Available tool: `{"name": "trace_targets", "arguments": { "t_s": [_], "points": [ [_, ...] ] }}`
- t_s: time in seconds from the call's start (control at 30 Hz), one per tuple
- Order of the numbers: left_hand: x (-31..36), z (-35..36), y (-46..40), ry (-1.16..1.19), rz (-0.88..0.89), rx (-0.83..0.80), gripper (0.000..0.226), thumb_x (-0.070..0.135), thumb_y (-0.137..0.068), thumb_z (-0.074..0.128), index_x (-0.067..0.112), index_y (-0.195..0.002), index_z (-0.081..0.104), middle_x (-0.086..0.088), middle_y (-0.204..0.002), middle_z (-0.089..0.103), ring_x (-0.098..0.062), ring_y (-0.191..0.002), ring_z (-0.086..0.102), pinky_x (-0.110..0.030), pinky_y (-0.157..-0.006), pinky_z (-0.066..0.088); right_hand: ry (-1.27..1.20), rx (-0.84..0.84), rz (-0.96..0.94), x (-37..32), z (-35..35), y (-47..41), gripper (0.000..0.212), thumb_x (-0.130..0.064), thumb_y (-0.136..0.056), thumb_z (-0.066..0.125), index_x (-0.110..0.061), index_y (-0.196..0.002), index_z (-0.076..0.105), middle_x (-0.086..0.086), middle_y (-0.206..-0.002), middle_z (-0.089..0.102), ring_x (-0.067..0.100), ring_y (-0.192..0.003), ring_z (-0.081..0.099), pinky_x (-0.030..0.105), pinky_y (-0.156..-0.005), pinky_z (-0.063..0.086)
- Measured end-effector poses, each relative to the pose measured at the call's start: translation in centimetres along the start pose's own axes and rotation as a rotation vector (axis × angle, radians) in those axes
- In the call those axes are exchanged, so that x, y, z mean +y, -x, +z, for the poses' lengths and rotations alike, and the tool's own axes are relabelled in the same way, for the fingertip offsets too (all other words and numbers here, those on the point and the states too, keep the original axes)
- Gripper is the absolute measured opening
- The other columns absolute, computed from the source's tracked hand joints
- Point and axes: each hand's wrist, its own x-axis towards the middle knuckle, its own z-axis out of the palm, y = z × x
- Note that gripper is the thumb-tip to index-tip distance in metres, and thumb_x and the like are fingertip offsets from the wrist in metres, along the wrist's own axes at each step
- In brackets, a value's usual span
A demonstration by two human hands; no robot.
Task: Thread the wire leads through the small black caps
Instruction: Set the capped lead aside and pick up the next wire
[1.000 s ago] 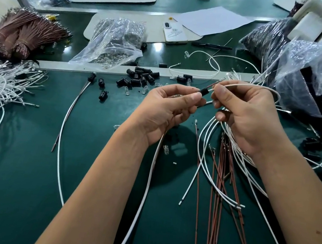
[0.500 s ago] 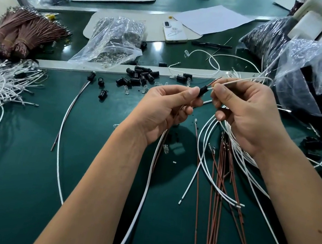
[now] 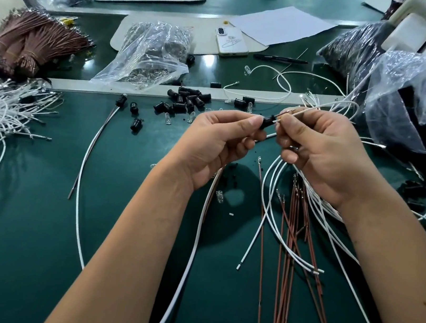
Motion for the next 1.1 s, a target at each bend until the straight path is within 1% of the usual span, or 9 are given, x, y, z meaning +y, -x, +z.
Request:
{"name": "trace_targets", "arguments": {
  "t_s": [0.1, 0.23, 0.4, 0.5, 0.6, 0.77, 0.9, 1.0, 1.1],
  "points": [
    [-0.01, 0.02, -0.02, -0.034, -0.005, 0.026, 0.004, 0.010, -0.085, 0.072, 0.008, -0.084, 0.076, -0.009, -0.075, 0.071, -0.010, -0.057, 0.057, -0.015, -0.053, 0.047, 0.074, 0.045, -0.068, 0.28, 0.02, -0.07, 0.007, -0.002, -0.097, 0.063, 0.000, -0.091, 0.066, 0.005, -0.070, 0.060, 0.013, -0.062, 0.052, 0.020, -0.047, 0.043],
    [-0.01, 0.09, -0.01, -0.067, -0.007, 0.064, 0.008, 0.009, -0.088, 0.072, 0.010, -0.081, 0.077, -0.008, -0.074, 0.070, -0.010, -0.057, 0.057, -0.015, -0.053, 0.046, 0.183, 0.101, -0.176, 0.60, -0.03, -0.09, 0.006, -0.003, -0.092, 0.073, -0.006, -0.087, 0.072, -0.001, -0.064, 0.065, 0.016, -0.056, 0.053, 0.022, -0.045, 0.045],
    [-0.14, 0.39, 0.06, -0.075, -0.009, 0.080, 0.011, 0.008, -0.089, 0.072, 0.011, -0.078, 0.076, -0.008, -0.072, 0.071, -0.011, -0.056, 0.059, -0.015, -0.054, 0.047, 0.269, 0.173, -0.260, 0.69, 0.05, -0.05, 0.005, -0.005, -0.087, 0.081, -0.008, -0.085, 0.077, 0.002, -0.066, 0.069, 0.017, -0.053, 0.055, 0.024, -0.044, 0.046],
    [0.06, 0.31, 0.08, -0.013, -0.021, 0.080, 0.006, 0.007, -0.090, 0.070, 0.007, -0.084, 0.073, -0.008, -0.072, 0.071, -0.010, -0.056, 0.060, -0.014, -0.054, 0.049, 0.210, 0.151, -0.229, 0.56, 0.18, 0.02, 0.007, -0.003, -0.087, 0.080, -0.009, -0.084, 0.077, 0.002, -0.067, 0.071, 0.014, -0.054, 0.056, 0.022, -0.044, 0.046],
    [0.15, 0.14, 0.10, -0.020, -0.026, 0.066, 0.010, 0.007, -0.089, 0.070, 0.009, -0.081, 0.074, -0.008, -0.072, 0.070, -0.010, -0.056, 0.059, -0.014, -0.054, 0.049, 0.177, 0.114, -0.162, 0.44, -0.15, -0.04, 0.006, -0.003, -0.088, 0.078, -0.007, -0.084, 0.076, 0.004, -0.066, 0.070, 0.013, -0.054, 0.055, 0.021, -0.043, 0.045],
    [-0.08, 0.14, 0.18, -0.141, 0.003, 0.063, 0.014, 0.004, -0.089, 0.072, 0.010, -0.077, 0.075, -0.010, -0.073, 0.071, -0.011, -0.057, 0.060, -0.015, -0.054, 0.048, 0.344, 0.144, -0.232, 0.67, -0.47, -0.16, 0.005, -0.007, -0.086, 0.082, -0.004, -0.086, 0.077, 0.014, -0.067, 0.068, 0.017, -0.050, 0.054, 0.024, -0.043, 0.045],
    [-0.02, 0.02, 0.07, -0.105, -0.003, 0.076, 0.013, 0.005, -0.088, 0.072, 0.010, -0.077, 0.076, -0.010, -0.073, 0.071, -0.011, -0.057, 0.060, -0.015, -0.054, 0.048, 0.248, 0.134, -0.197, 0.74, -0.16, -0.21, 0.005, -0.005, -0.087, 0.080, -0.002, -0.087, 0.077, 0.008, -0.068, 0.070, 0.014, -0.053, 0.055, 0.022, -0.044, 0.046],
    [-0.13, 0.12, 0.01, -0.100, -0.002, 0.084, 0.012, 0.005, -0.088, 0.073, 0.010, -0.077, 0.076, -0.010, -0.073, 0.071, -0.011, -0.057, 0.060, -0.014, -0.055, 0.048, 0.175, 0.118, -0.136, 0.61, -0.24, -0.14, 0.008, -0.009, -0.092, 0.075, -0.002, -0.089, 0.076, 0.008, -0.073, 0.071, 0.014, -0.059, 0.059, 0.022, -0.046, 0.048],
    [-0.06, 0.07, 0.00, -0.079, -0.002, 0.078, 0.012, 0.005, -0.087, 0.073, 0.010, -0.077, 0.076, -0.009, -0.073, 0.071, -0.010, -0.057, 0.059, -0.014, -0.054, 0.047, 0.208, 0.146, -0.152, 0.64, -0.22, -0.11, 0.009, -0.010, -0.095, 0.073, -0.004, -0.088, 0.075, 0.007, -0.071, 0.070, 0.014, -0.059, 0.059, 0.022, -0.046, 0.049]
  ]
}}
